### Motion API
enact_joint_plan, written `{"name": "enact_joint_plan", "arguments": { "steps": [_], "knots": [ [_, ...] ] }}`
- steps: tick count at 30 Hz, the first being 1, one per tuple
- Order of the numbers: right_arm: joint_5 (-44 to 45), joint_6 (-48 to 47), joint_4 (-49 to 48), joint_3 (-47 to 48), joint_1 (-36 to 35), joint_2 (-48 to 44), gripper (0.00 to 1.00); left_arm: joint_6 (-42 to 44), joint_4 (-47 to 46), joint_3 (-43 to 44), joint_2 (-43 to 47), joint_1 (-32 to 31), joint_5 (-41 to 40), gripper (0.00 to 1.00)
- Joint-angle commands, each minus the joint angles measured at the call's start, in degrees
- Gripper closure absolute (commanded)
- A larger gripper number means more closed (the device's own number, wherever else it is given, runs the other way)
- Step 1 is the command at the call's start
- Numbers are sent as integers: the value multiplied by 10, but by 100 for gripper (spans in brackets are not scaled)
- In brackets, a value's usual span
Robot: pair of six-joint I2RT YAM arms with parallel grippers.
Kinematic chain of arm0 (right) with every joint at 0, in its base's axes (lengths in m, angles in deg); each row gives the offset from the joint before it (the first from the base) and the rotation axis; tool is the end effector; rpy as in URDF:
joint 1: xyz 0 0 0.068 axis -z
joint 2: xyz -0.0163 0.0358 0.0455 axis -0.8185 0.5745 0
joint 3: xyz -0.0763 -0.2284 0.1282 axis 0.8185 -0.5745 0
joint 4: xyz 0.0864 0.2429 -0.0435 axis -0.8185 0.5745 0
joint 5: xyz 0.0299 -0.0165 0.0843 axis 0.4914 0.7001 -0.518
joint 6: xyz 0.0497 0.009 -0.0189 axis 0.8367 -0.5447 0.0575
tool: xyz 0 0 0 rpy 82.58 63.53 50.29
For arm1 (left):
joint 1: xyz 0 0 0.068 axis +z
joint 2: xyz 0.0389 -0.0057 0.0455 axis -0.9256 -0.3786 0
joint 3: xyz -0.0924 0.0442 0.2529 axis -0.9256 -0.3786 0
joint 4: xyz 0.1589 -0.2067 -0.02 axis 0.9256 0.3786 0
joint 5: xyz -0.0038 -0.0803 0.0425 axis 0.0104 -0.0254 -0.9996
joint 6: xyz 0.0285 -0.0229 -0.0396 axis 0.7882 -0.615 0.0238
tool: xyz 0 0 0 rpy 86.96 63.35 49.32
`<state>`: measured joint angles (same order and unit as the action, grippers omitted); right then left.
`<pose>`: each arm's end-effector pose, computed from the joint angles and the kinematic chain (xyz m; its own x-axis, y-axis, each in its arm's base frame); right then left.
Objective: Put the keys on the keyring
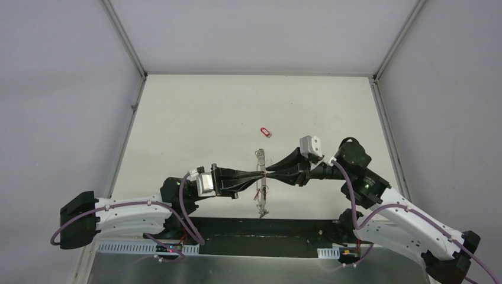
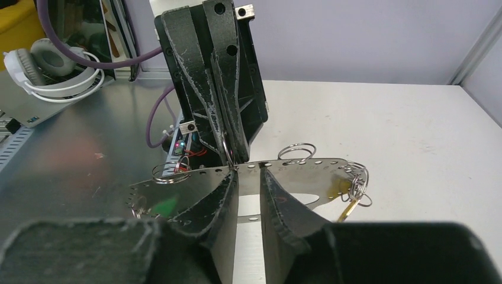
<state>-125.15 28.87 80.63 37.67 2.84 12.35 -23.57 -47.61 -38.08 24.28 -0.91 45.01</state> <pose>0.0846 0.1452 0.3612 0.1000 0.0491 -0.9938 -0.9948 -0.0153 -0.1008 0.0548 -0.1661 0.2962 0.2754 -0.5280 -0.8034 0.9604 0.1873 0.2062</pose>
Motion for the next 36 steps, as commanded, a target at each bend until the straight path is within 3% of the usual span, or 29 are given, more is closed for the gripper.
{"name": "enact_joint_plan", "arguments": {
  "steps": [1, 6, 11, 15, 20, 32, 36],
  "knots": [
    [-26, 17, -54, 4, -1, 8, 80, -1, -37, 11, 2, -6, 11, 100],
    [-31, 18, -61, 5, -2, 4, 80, -2, -37, 10, 5, -5, 8, 100],
    [-37, 18, -68, 2, -1, -8, 71, 0, -30, 9, 11, -6, 3, 100],
    [-43, 19, -78, -4, -1, -16, 71, 0, -21, 9, 15, -5, 3, 100],
    [-51, 21, -84, -5, -1, -8, 80, -1, -22, 10, 13, -5, 3, 100],
    [-46, 15, -79, -13, -1, 2, 83, -3, -28, 9, 14, -6, 6, 100],
    [-43, 9, -69, -13, -2, 2, 97, -4, -33, 7, 13, -6, 6, 100]
  ]
}}
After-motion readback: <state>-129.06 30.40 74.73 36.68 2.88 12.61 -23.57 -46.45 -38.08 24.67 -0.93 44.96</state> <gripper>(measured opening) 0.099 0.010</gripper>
